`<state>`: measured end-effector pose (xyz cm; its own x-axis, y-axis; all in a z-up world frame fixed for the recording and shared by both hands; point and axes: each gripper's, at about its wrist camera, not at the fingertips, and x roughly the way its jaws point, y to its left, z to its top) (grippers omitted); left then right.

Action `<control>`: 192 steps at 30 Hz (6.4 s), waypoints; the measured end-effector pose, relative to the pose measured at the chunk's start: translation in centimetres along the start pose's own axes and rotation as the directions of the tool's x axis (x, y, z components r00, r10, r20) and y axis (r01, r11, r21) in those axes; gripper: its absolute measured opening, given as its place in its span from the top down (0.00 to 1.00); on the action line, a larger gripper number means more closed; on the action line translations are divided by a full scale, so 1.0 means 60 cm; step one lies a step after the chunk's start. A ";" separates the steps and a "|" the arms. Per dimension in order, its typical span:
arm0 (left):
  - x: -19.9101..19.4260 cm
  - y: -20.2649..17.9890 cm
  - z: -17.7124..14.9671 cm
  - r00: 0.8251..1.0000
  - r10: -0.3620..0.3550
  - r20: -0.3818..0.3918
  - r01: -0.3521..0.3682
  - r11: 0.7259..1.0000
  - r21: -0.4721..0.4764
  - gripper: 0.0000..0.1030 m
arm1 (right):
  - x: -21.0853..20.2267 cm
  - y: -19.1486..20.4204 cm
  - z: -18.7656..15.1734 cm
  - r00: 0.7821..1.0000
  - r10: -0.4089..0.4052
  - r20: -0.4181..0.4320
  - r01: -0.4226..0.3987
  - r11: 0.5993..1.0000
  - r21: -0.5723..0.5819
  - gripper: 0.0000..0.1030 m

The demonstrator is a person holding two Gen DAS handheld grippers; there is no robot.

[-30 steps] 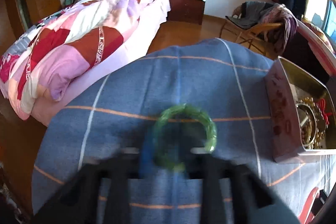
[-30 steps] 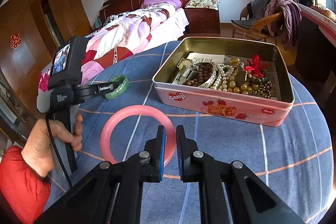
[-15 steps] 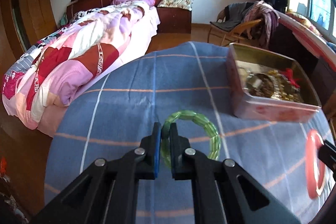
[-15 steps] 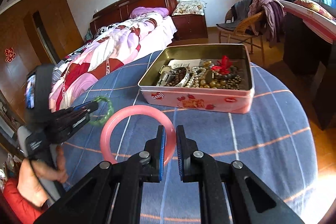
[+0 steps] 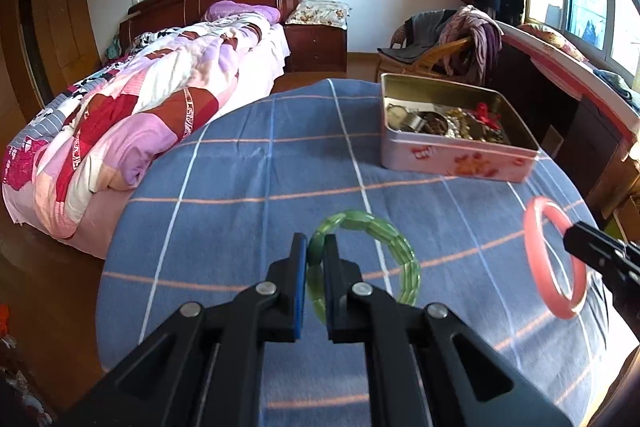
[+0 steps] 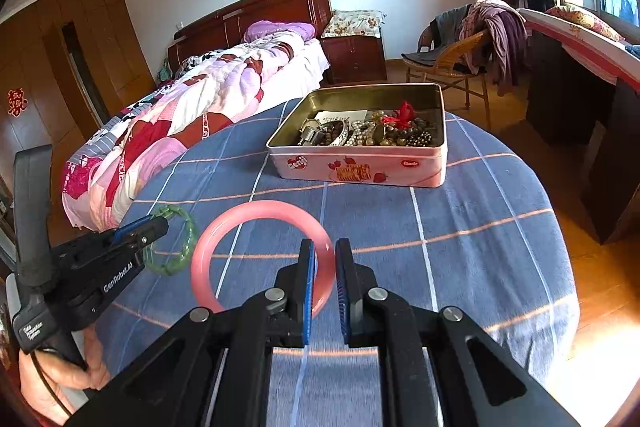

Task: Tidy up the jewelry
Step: 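Lift both held bangles off the cloth and carry them toward the pink tin, then lower the green and pink bangles into the pink tin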

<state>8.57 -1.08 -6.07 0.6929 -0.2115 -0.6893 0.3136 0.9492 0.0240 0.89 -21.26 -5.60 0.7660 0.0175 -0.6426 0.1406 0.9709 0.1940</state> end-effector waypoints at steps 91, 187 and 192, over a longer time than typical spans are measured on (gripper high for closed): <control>-0.019 -0.147 0.039 0.978 -0.207 -0.005 0.206 0.973 0.108 0.92 | -0.055 -0.088 0.026 0.984 -0.167 0.060 0.166 0.986 0.025 0.91; 0.243 -0.183 0.177 0.999 -0.029 -0.046 0.037 0.983 0.180 0.86 | 0.295 -0.099 0.192 0.964 -0.260 -0.048 0.249 0.954 -0.168 0.90; 0.230 -0.167 0.162 0.999 -0.007 -0.051 0.015 0.987 0.160 0.86 | 0.284 -0.080 0.172 0.969 -0.243 -0.045 0.229 0.952 -0.204 0.89</control>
<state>21.30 -15.80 -8.76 0.6566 -0.2059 -0.7256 0.4238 0.8965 0.1292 19.77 -28.07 -9.83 0.6797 -0.2081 -0.7033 0.1812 0.9768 -0.1139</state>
